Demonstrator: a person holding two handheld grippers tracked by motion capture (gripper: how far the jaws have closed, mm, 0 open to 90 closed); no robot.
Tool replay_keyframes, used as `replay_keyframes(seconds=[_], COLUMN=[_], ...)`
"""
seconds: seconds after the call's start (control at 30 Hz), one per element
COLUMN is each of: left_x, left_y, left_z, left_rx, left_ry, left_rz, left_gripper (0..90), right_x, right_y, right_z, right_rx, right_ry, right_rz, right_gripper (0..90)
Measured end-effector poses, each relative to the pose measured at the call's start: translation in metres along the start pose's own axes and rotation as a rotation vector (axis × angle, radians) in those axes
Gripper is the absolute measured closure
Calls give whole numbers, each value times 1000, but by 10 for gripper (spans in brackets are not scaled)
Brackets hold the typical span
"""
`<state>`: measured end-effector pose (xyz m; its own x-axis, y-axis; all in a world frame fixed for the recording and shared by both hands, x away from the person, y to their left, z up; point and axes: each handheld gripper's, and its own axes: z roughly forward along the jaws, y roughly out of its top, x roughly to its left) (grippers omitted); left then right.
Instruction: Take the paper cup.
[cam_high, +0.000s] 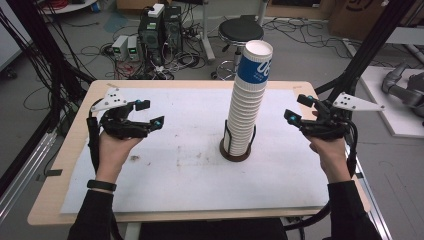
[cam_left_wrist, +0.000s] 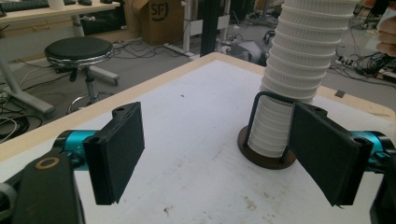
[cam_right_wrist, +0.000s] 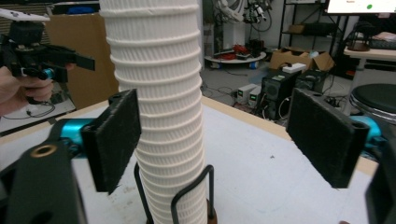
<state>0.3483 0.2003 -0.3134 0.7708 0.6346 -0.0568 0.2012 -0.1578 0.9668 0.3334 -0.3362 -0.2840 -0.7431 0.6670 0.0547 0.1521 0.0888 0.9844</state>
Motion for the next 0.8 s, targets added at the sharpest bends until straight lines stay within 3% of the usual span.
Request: replay_keyframes(seconds=[0.43,0.8], left_x=[-2,-4], left_y=[2,2], left_z=[3,5], left_rx=[5,10], left_ry=[-23,-32], left_rz=[7,6], left_gripper=[190,190], right_x=[10,20], right_y=[19,33], right_z=[23,49], right_rx=[-4,37], right_ry=[64,106], right_rz=[-32,-43], right_gripper=[178,178])
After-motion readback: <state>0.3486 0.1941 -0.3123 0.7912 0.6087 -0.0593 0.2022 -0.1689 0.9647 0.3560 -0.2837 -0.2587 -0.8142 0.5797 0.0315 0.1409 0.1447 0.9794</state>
